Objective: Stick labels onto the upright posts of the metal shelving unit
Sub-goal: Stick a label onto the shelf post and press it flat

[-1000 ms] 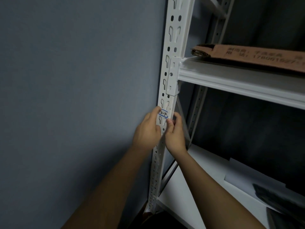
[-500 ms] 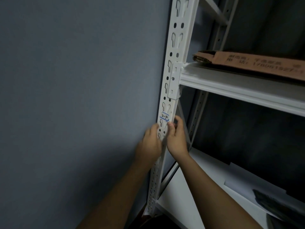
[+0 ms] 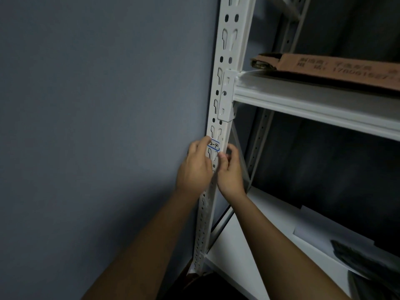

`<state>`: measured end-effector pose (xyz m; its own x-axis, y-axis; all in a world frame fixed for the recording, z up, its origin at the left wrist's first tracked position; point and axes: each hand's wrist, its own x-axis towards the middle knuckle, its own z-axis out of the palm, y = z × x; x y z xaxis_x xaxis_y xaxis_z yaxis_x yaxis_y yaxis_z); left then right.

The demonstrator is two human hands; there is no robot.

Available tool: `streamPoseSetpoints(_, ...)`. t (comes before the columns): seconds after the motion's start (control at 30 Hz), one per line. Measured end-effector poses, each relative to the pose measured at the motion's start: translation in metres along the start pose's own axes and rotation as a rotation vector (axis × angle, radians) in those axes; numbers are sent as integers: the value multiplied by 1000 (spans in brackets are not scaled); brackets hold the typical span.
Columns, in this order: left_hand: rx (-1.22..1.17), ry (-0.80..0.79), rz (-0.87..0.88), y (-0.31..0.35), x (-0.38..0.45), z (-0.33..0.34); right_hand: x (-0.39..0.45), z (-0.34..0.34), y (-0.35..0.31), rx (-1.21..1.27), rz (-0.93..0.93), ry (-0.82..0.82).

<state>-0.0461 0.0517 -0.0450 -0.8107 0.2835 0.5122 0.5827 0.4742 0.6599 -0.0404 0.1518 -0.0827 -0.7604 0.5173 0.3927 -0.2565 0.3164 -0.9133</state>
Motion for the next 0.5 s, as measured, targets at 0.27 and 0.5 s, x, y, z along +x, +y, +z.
streamPoseSetpoints(0.27,260,-151,-56,12,4,-10,-2,-2,-7,-2,37,-18)
streamPoseSetpoints(0.5,141,22,-4,12,15,-13,-1,-1,-5,24,41,-17)
